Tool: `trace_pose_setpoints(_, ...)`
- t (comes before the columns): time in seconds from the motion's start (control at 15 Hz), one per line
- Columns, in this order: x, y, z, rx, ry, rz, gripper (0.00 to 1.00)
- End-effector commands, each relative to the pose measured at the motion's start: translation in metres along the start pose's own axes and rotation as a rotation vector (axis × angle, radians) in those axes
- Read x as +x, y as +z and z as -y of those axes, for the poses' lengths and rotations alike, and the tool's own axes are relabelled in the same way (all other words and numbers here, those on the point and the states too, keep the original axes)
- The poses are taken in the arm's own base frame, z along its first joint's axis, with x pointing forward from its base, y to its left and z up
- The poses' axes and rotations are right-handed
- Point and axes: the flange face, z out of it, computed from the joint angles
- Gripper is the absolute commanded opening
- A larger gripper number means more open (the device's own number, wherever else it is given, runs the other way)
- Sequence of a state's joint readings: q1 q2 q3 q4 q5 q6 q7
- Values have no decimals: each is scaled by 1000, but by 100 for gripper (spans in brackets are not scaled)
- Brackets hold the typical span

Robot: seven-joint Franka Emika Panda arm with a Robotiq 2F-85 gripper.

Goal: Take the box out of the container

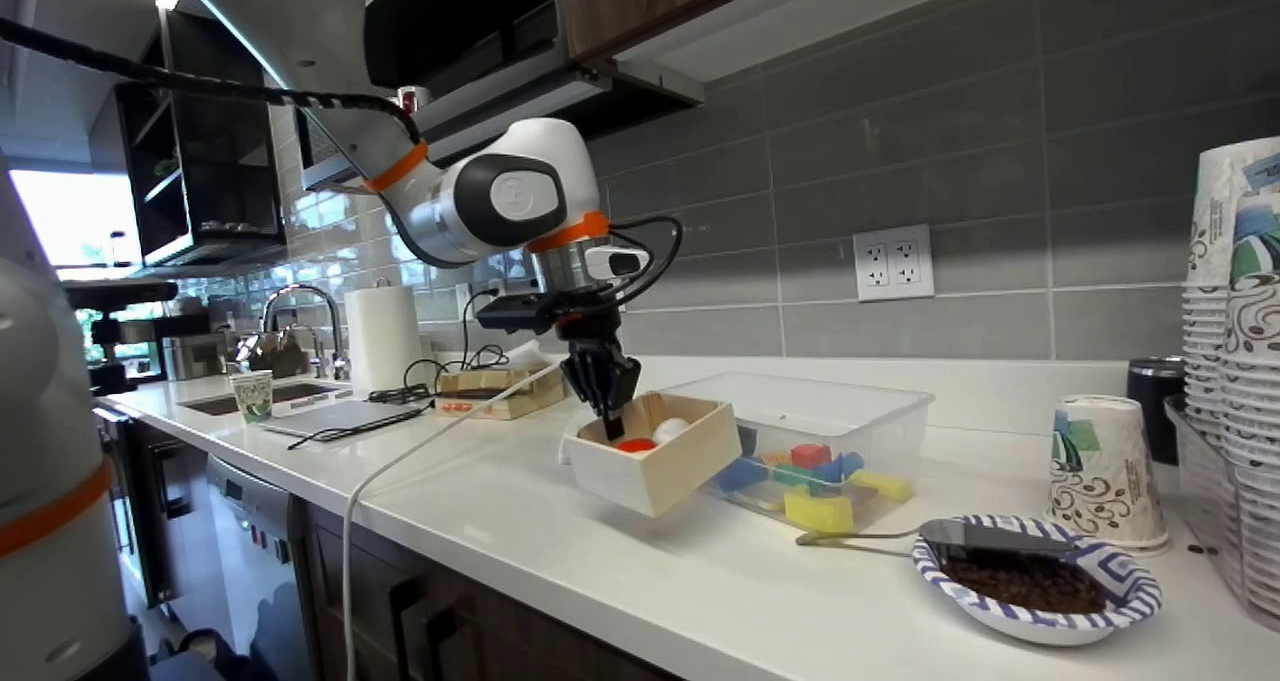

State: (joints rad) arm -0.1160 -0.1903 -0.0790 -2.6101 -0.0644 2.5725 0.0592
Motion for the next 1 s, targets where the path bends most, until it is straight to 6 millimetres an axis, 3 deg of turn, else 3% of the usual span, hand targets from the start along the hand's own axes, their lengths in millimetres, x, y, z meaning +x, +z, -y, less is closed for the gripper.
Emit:
trace_pose_setpoints(0.0, 34, -1, -8, 30, -4, 1, 2)
trace_pose_setpoints(0.6, 97, 0, -17, 18, -15, 26, 2)
trace_pose_setpoints(0.93, 111, 10, -20, 25, -38, 95, 2)
